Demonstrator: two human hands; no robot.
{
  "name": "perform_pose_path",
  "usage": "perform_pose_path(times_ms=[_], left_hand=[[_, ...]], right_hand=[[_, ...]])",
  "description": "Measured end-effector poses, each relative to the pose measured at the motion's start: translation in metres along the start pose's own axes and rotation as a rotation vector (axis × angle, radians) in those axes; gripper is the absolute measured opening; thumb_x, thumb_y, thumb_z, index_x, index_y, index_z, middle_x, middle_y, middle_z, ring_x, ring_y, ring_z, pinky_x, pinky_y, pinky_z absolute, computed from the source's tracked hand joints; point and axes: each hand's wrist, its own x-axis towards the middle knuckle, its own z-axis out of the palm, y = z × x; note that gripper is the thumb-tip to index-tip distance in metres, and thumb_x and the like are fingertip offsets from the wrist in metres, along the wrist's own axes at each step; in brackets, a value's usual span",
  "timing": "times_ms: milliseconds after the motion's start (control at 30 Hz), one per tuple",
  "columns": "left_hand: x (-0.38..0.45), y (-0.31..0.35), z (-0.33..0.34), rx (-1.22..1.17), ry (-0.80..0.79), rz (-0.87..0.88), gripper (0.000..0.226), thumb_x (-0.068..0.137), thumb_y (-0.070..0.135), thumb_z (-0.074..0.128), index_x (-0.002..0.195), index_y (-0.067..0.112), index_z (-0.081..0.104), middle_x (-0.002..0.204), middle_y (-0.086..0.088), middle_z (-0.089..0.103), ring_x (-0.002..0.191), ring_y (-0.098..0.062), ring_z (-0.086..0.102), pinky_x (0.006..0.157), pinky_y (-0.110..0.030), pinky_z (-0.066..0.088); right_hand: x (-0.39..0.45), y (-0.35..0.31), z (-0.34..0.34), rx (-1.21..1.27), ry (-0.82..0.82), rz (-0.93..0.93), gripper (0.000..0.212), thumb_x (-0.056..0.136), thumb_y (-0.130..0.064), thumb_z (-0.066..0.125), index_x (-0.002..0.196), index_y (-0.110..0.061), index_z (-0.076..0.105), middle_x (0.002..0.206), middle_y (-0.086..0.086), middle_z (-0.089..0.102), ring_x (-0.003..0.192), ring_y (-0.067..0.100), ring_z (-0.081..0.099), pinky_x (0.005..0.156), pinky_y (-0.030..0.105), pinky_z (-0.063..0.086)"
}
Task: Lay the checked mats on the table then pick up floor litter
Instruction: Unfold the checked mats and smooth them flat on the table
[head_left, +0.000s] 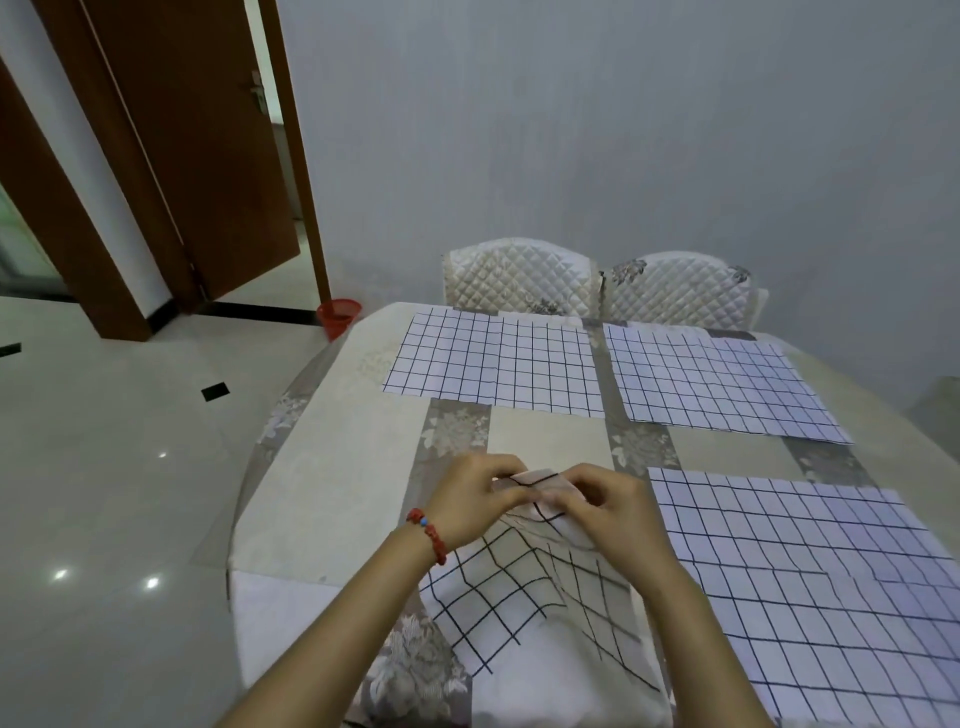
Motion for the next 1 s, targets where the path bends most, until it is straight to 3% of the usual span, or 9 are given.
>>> perform_pose_path(times_ms=[67,133,267,433,567,667,800,900,1000], left_hand=[[0.001,0.001,-0.008,-0.107,0.043,-0.05,0.037,0.078,0.012,0.068,0.049,0.032,0.055,0.047,0.019,0.055,0.053,0.004,0.048,0.054,-0.01,0.033],[0.004,0.001,-0.016,-0.198,0.118,-0.077,0.041,0.076,0.012,0.07,0.044,0.034,0.055,0.046,0.017,0.052,0.052,0.004,0.045,0.055,-0.01,0.032],[0.011,0.0,-0.034,-0.328,0.3,-0.107,0.007,0.069,0.025,0.065,0.062,0.024,0.063,0.064,0.0,0.056,0.065,-0.012,0.049,0.065,-0.027,0.04],[0.016,-0.008,-0.046,-0.36,0.428,-0.169,0.015,0.078,0.012,0.068,0.074,-0.001,0.063,0.069,-0.007,0.054,0.069,-0.015,0.049,0.067,-0.028,0.039],[0.019,-0.01,-0.037,-0.18,0.583,-0.331,0.034,0.082,0.018,0.065,0.113,0.011,0.055,0.112,-0.005,0.055,0.103,-0.018,0.053,0.086,-0.026,0.039],[0.01,-0.002,-0.015,-0.077,0.503,-0.286,0.031,0.083,0.02,0.063,0.112,0.014,0.057,0.118,-0.007,0.053,0.109,-0.02,0.052,0.087,-0.024,0.039],[-0.011,0.02,0.019,-0.145,0.389,-0.231,0.019,0.08,0.032,0.064,0.095,0.021,0.062,0.103,0.004,0.055,0.094,-0.011,0.055,0.082,-0.022,0.044],[-0.016,0.033,0.03,-0.341,0.31,-0.255,0.027,0.074,0.046,0.064,0.085,0.021,0.065,0.092,0.003,0.067,0.087,-0.009,0.062,0.074,-0.02,0.049],[-0.015,0.041,0.028,-0.492,0.286,-0.319,0.008,0.083,0.03,0.063,0.079,0.023,0.066,0.085,0.002,0.07,0.083,-0.012,0.065,0.071,-0.026,0.054]], right_hand=[[-0.003,0.006,-0.008,0.082,-0.02,0.062,0.015,0.074,-0.013,0.072,0.064,-0.023,0.069,0.063,-0.003,0.068,0.058,0.005,0.056,0.057,0.016,0.041],[-0.009,0.015,-0.018,0.109,-0.079,0.138,0.014,0.075,-0.01,0.072,0.064,-0.019,0.069,0.056,-0.009,0.065,0.054,-0.001,0.055,0.056,0.01,0.04],[-0.021,0.042,-0.035,0.081,-0.11,0.222,0.018,0.081,-0.011,0.067,0.07,0.003,0.065,0.062,0.004,0.055,0.06,0.011,0.049,0.057,0.023,0.037],[-0.02,0.04,-0.044,0.194,0.037,0.257,0.034,0.08,-0.004,0.066,0.049,-0.009,0.053,0.052,0.001,0.054,0.05,0.006,0.051,0.051,0.013,0.039],[-0.01,0.028,-0.04,0.285,0.147,0.217,0.028,0.079,-0.006,0.068,0.052,-0.004,0.06,0.049,0.002,0.055,0.049,0.011,0.05,0.052,0.018,0.039],[-0.001,0.017,-0.034,0.284,0.165,0.172,0.031,0.078,-0.006,0.069,0.05,-0.012,0.059,0.038,-0.007,0.049,0.04,0.003,0.041,0.044,0.011,0.035],[0.01,0.001,-0.023,0.225,0.118,0.134,0.023,0.077,-0.007,0.07,0.058,-0.02,0.065,0.039,-0.013,0.055,0.039,-0.002,0.046,0.043,0.008,0.035],[0.014,-0.007,-0.015,0.257,0.082,0.114,0.022,0.076,-0.002,0.07,0.056,-0.01,0.061,0.038,-0.012,0.054,0.04,-0.002,0.046,0.044,0.007,0.034],[0.015,-0.01,-0.007,0.178,0.065,0.105,0.027,0.074,-0.01,0.072,0.055,0.0,0.055,0.044,-0.005,0.053,0.047,0.005,0.045,0.051,0.02,0.037]])
